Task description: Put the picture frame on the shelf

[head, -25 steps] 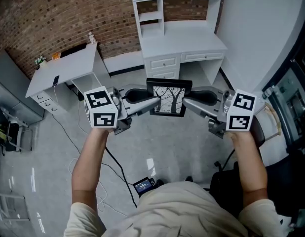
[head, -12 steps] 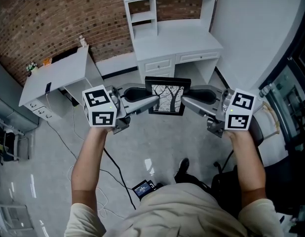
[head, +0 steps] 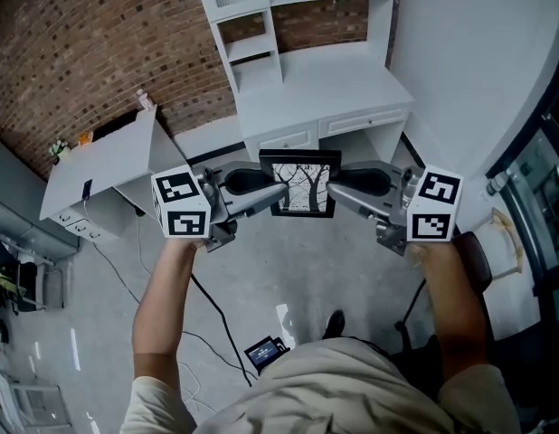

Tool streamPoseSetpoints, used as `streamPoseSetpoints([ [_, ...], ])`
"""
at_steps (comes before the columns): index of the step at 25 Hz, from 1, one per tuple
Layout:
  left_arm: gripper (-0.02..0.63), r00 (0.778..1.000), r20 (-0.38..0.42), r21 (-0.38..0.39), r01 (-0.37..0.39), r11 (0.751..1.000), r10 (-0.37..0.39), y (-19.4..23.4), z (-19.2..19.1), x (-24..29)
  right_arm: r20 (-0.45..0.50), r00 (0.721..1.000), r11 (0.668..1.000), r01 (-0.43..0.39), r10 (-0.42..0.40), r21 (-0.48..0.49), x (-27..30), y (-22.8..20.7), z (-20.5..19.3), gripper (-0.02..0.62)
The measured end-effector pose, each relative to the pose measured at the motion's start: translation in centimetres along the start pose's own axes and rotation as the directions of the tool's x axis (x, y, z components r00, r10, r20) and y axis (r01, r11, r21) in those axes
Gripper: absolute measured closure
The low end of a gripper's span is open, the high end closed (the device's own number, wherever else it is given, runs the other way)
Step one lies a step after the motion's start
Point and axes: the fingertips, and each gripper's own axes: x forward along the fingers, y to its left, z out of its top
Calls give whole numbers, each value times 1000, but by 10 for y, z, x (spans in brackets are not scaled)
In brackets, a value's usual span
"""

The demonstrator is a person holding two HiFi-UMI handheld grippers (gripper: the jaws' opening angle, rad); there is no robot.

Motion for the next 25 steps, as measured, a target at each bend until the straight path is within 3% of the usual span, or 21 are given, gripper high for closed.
streamPoseSetpoints([
  [11, 529, 998, -54, -9, -29, 1000, 28, 143, 35, 129, 35, 999, 1000, -11, 11, 6, -59, -186, 29, 535],
  [25, 529, 997, -39, 16, 64, 998, -63, 277, 45, 147, 15, 996, 996, 87, -87, -6, -20, -309, 40, 534],
])
